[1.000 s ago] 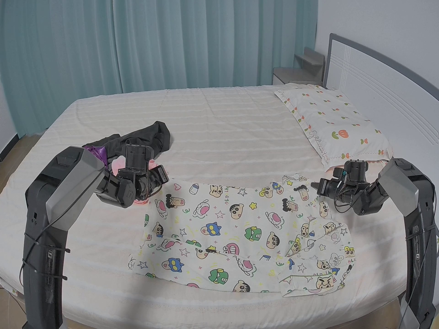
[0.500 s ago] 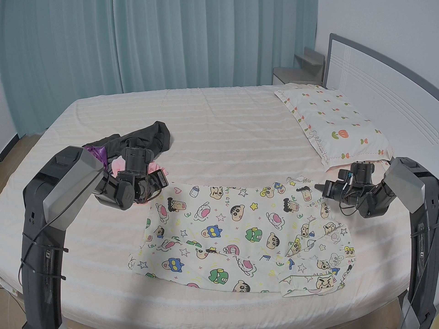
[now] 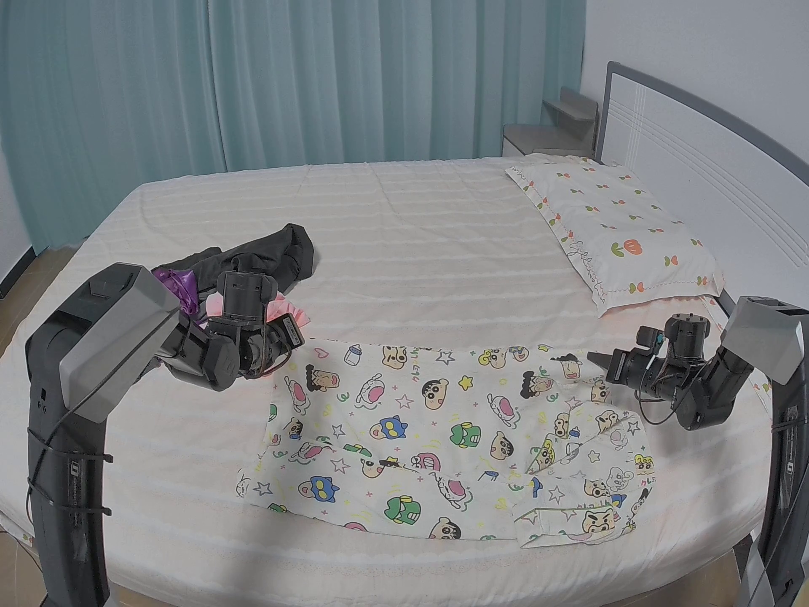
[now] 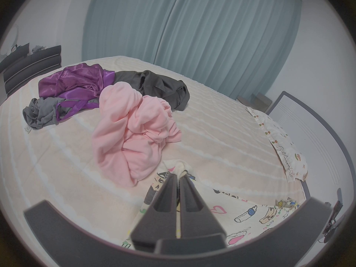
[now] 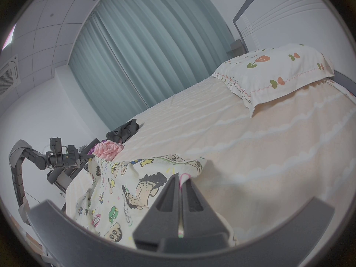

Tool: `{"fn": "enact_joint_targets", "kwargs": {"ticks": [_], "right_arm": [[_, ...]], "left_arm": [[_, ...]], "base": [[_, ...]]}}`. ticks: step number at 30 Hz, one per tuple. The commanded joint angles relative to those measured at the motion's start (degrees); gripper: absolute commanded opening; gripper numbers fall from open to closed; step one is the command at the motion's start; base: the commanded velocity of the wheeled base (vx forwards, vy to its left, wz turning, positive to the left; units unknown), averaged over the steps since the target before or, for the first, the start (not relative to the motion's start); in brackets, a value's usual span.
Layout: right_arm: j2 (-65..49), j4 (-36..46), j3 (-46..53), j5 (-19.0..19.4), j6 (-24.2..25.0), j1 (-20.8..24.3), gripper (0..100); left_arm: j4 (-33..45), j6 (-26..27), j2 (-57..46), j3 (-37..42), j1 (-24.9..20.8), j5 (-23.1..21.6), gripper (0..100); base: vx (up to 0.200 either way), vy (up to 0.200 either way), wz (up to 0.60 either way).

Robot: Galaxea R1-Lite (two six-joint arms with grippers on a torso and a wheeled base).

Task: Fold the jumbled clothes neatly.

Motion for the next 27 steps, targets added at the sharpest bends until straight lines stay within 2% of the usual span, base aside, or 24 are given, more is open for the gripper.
{"fn": "enact_joint_targets", "kwargs": {"ticks": [1,10,19,27], "right_arm": [[-3.9,-3.8,6.9,1.4,-0.1,0.1,0],[-5.7,-11.7,17.5,2.6,-0.8,0.1,0],[-4.9,-20.3,28.8,4.3,-2.6,0.5,0],[-4.0,-25.0,35.6,5.2,-3.7,0.3,0]], "left_arm": [[-0.5,-0.4,-3.3,4.4,0.0,0.1,0],[-0.8,-0.4,-6.0,10.6,0.0,-0.6,0],[-7.2,-0.2,-7.6,18.5,0.0,-0.9,0],[-7.5,0.4,-10.5,24.9,-0.2,-4.2,0]], "base": [[0.0,0.0,0.0],[0.0,0.0,0.0],[0.0,0.0,0.0],[0.0,0.0,0.0]]}}
